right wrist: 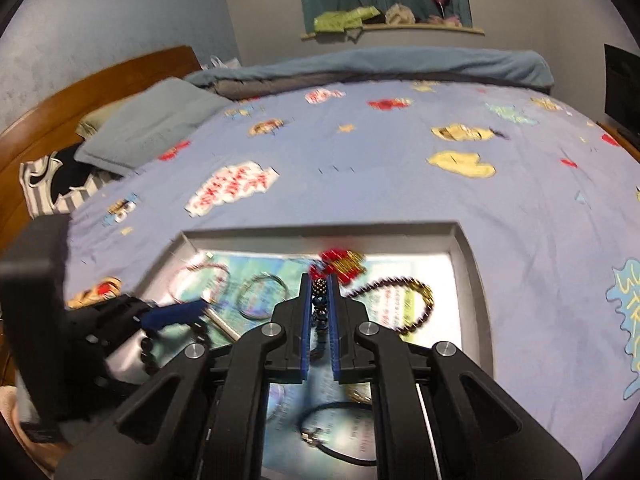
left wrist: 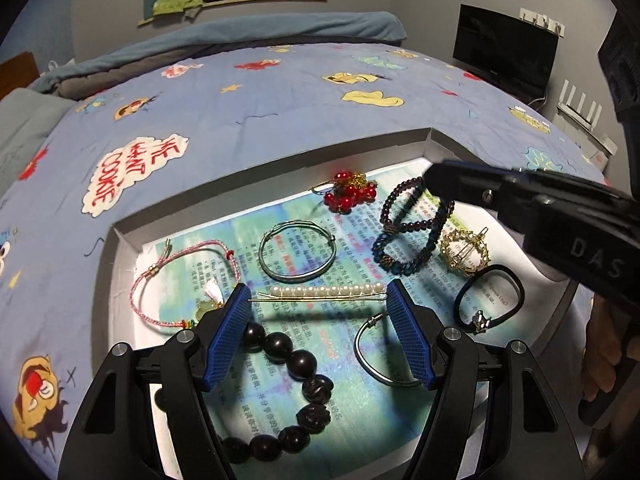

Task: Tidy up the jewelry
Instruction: 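Carry the pearl pin and blue bracelet into the tray and open both tools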

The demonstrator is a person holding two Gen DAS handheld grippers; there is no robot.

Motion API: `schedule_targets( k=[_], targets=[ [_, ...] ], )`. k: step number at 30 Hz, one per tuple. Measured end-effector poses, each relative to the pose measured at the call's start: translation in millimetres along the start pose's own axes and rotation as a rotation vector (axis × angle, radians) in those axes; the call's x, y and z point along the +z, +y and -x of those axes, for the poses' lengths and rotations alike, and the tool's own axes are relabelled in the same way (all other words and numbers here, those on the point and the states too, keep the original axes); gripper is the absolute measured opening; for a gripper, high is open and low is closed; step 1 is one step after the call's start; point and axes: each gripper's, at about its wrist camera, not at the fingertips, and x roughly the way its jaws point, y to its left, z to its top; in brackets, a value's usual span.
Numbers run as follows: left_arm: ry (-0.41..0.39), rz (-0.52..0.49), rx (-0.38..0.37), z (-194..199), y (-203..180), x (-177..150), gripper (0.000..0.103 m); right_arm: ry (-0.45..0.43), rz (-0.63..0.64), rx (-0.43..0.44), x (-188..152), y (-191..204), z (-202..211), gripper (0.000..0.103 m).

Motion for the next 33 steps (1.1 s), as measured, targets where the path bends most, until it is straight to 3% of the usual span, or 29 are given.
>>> schedule_targets(
  k=[11, 17, 20, 22, 28, 33],
  targets=[
    [0.043, -0.016, 0.001, -9.6, -3.6, 3.7, 0.071, 0.082, 0.005, 0.004, -8.4, -4.5, -13.2, 0.008],
    [0.037, -0.019, 0.009, -8.2, -3.8, 2.7, 0.071, 0.081, -0.008, 0.006, -8.7, -6.2, -12.2, 0.008],
    [0.032, -0.029, 0.02, -6.4, -4.6, 1.5, 0.071, 0.069, -0.03, 0.005, -7.0, -10.2, -8.0, 0.02],
    [0.026, -0.031, 0.03, -4.4, -4.2, 0.8, 0.072, 0.057, -0.043, 0.008, -5.8, -12.5, -3.2, 0.033],
    [-0.011, -0.017, 0.044, 14.8, -1.3, 0.1, 0.074, 0.021, -0.058, -0.009, -1.4, -18.2, 14.5, 0.042],
    [-0.049, 0.025, 0.041, 44.2, 4.8, -1.7, 0.075, -0.011, -0.062, -0.025, 0.6, -19.0, 39.1, 0.043]
  ],
)
